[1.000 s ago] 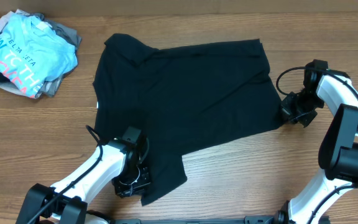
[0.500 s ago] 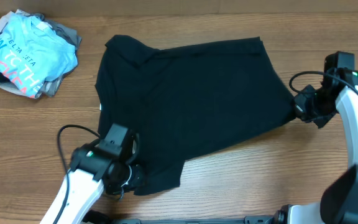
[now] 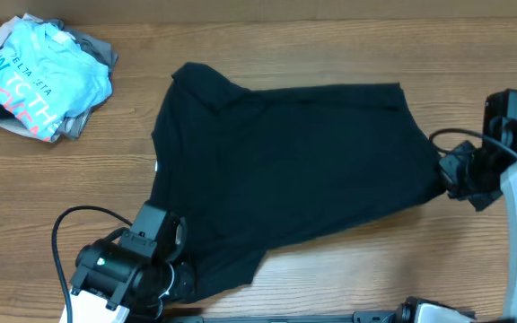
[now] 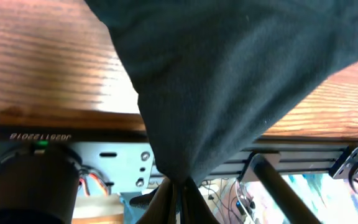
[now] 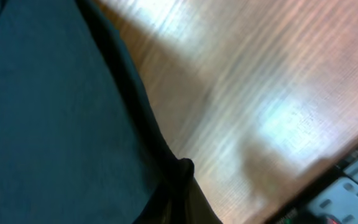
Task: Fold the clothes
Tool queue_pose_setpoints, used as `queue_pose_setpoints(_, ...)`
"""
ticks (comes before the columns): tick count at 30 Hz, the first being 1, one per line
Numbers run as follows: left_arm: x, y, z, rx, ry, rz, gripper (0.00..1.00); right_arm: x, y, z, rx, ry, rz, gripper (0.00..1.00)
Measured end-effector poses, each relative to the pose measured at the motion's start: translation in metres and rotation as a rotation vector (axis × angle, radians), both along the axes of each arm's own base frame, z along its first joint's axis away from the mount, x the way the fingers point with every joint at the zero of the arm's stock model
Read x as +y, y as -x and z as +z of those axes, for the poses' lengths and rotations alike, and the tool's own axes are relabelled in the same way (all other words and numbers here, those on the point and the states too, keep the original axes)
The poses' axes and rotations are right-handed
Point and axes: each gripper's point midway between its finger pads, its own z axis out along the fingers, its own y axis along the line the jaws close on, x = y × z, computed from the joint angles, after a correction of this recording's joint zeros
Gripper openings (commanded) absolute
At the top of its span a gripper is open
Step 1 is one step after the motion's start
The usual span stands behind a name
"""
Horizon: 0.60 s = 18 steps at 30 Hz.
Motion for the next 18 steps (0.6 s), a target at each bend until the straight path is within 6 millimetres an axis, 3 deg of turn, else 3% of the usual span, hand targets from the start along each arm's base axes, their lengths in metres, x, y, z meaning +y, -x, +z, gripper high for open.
queue_pose_setpoints(9, 0.003, 0.007, 0.000, 0.029, -0.011, 0.007, 0.06, 0.004, 0.024, 0.010, -0.040, 0.017, -0.009, 0.09)
queue_pose_setpoints(15, 0.000, 0.000, 0.013, -0.008, 0.005, 0.015, 0.30, 0.004, 0.026, 0.005, -0.047, 0.026, -0.010, 0.14)
queue_pose_setpoints(17, -0.001, -0.003, 0.019, -0.022, 0.011, 0.019, 0.44, 0.003, 0.023, 0.006, -0.060, 0.030, -0.009, 0.34)
queue_pose_setpoints(18, -0.001, -0.003, 0.021, -0.024, 0.012, 0.020, 0.52, 0.002, 0.021, 0.006, -0.068, 0.032, -0.013, 0.49)
